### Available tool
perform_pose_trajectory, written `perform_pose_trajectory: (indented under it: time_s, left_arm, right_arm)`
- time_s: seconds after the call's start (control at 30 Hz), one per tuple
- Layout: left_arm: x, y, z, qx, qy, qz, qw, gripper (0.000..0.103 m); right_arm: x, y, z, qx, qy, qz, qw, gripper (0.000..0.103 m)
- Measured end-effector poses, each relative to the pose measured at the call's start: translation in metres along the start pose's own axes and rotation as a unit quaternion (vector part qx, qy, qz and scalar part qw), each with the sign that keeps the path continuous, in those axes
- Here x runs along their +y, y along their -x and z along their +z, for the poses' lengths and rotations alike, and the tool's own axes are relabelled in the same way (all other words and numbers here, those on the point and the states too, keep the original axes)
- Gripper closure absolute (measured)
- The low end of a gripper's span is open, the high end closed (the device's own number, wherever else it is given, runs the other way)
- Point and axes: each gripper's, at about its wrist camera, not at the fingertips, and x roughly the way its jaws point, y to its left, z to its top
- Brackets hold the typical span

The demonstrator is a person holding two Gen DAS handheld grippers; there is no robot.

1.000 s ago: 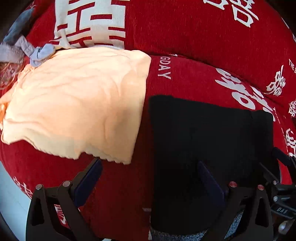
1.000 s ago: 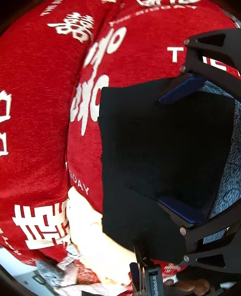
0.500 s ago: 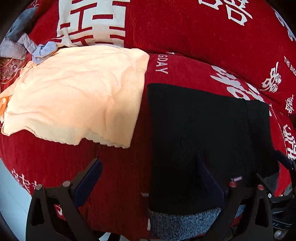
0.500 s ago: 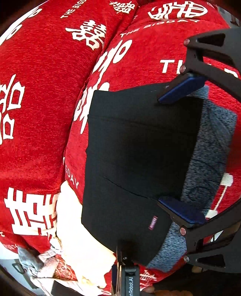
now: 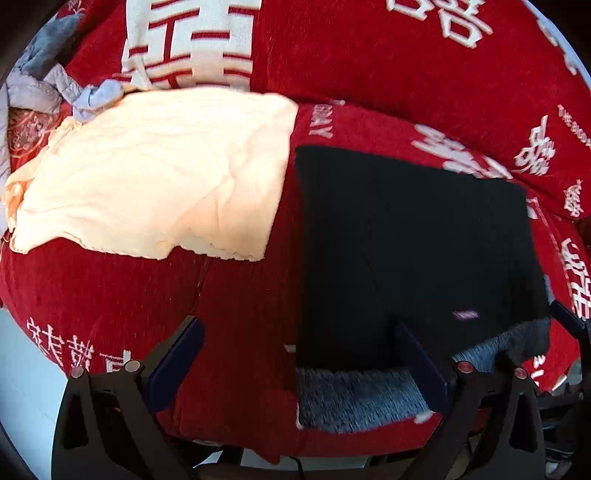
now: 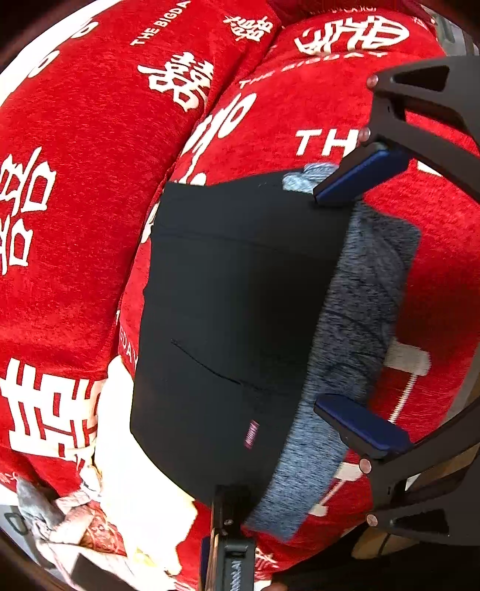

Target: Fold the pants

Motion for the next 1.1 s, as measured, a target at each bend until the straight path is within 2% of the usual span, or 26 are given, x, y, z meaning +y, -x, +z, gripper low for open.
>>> perform_pose_trajectory:
  time_s: [0.13,0.23,0.33,0.47,0.63,0.87,1.1]
  left_arm:
    - [-0.008,0.008,-0.006,-0.009,-0.019,0.006,0.9998,0.000]
    - [-0.007,-0.006,-0.009,0.014,-0.015,0.013,0.9997,0.000]
    - [-0.004,-0.011,-0.012,0.019,-0.003,0.004,0.9998,0.000]
    - [-0.009,-0.004,-0.013,0.014,-0.015,0.014,0.9997,0.000]
    - [-0.020,0.012,-0.010,0.001,-0.026,0.015,0.9996,0.000]
    - [-0.034,0.020,-0.006,-0.012,-0.030,0.034,0.9989,0.000]
    - [-0.046,0.024,-0.017,-0.021,-0.045,0.036,0.9981,0.000]
  right_arm:
    - [-0.003,0.016,0.003,-0.027,-0.017,0.006,0.999,0.001]
    - [0.000,0.009,0.005,-0.013,-0.020,0.019,1.000,0.001]
    - [0.004,-0.003,-0.001,0.008,-0.016,0.031,0.999,0.001]
    - [0.009,0.001,-0.003,0.003,0.002,0.016,1.000,0.001]
    - [-0.002,0.022,0.011,-0.015,-0.032,0.011,0.999,0.001]
    - [-0.016,0.020,0.026,0.028,-0.072,-0.032,0.996,0.001]
    - [-0.023,0.012,0.018,0.048,-0.093,-0.031,0.994,0.001]
